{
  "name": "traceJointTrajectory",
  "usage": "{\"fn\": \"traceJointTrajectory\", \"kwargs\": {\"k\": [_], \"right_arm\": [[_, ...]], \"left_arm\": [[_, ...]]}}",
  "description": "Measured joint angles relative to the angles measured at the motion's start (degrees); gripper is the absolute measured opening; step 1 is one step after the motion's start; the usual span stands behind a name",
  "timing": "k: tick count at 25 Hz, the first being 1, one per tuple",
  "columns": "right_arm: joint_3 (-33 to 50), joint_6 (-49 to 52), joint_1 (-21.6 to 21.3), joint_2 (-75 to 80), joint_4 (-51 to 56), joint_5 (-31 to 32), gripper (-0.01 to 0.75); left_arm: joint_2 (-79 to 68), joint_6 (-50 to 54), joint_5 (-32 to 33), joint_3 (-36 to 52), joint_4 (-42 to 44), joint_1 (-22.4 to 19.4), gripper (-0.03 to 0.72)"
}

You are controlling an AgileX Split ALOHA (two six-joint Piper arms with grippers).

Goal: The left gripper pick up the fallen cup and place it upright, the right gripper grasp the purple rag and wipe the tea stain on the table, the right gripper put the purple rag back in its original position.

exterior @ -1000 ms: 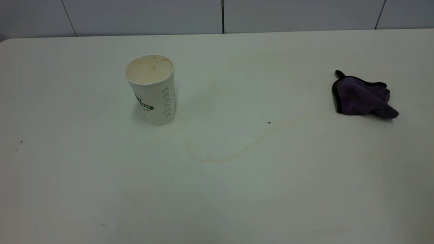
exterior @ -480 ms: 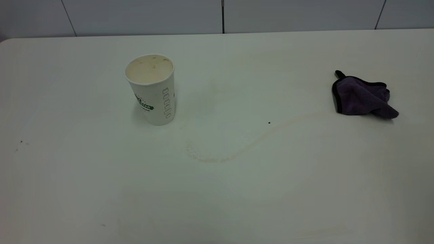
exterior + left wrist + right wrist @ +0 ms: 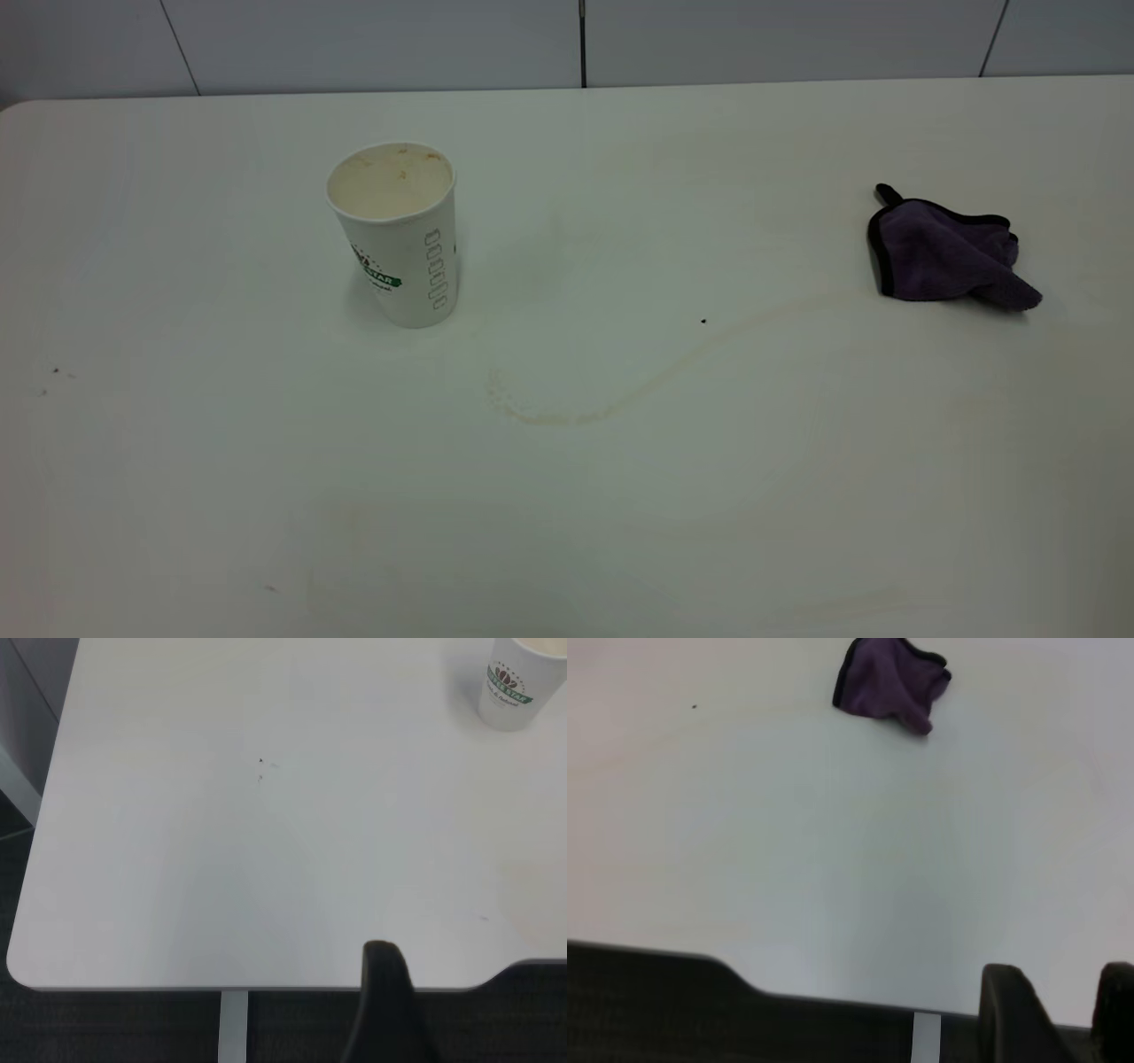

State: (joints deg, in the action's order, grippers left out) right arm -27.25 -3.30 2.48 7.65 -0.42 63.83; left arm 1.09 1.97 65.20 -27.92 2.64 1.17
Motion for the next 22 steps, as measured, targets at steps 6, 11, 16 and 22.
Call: {"fn": "traceJointTrajectory", "kwargs": {"k": [6, 11, 16, 22], "right_arm": [[0.0, 0.07, -5.35, -5.95, 0.42, 0.19, 0.211], [0.0, 0.09, -5.55, -8.58, 0.42, 0.34, 0.211], [0.0, 0.13, -5.59, -8.58, 0.42, 0.37, 0.216], [0.0, 0.13, -5.59, -8.58, 0.42, 0.37, 0.228]], "left_arm": [[0.0, 0.0, 0.0, 0.0, 0.0, 0.0, 0.542], [0.0, 0.0, 0.0, 0.0, 0.0, 0.0, 0.542], [0.0, 0.0, 0.0, 0.0, 0.0, 0.0, 0.542], [0.0, 0.0, 0.0, 0.0, 0.0, 0.0, 0.542]]}}
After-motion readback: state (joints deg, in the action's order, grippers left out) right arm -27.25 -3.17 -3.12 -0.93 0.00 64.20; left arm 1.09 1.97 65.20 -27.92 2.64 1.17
